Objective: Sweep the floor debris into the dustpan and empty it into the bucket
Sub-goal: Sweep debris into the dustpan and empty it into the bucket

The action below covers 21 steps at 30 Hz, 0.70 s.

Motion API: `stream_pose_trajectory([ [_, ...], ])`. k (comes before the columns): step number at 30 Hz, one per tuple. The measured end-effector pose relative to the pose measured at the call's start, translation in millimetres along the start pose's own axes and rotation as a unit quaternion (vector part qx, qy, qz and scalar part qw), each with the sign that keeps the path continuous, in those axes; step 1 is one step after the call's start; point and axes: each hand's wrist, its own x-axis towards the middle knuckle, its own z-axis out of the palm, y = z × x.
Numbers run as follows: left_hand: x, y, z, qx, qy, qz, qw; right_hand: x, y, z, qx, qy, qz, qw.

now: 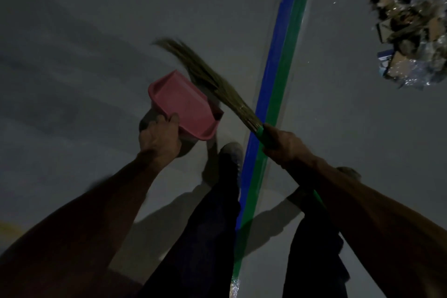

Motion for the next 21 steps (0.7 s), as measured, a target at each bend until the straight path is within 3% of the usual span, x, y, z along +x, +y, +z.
stream_pose_trajectory([
  [5, 11.9, -14.7, 8.4, -0.014, 0.010, 0.009, 1.000, 16.5, 26.3, -18.0, 0.163, 0.069, 0.117, 0.977],
  [10, 18.1, -17.2, 12.0, -0.036, 0.025, 0.022, 0.999, 13.8, 56.9, -70.9, 0.220, 0.134, 0.174, 0.951],
  [15, 16.9, -20.0, 8.5, -0.051, 0.030, 0.021, 0.998, 0.2, 47.2, -89.6, 0.267, 0.189, 0.127, 0.936],
  [21, 14.0, -35.8, 2.4, -0.061, 0.012, 0.002, 0.998, 14.6, -34.8, -50.8, 0.240, 0.102, 0.021, 0.965],
])
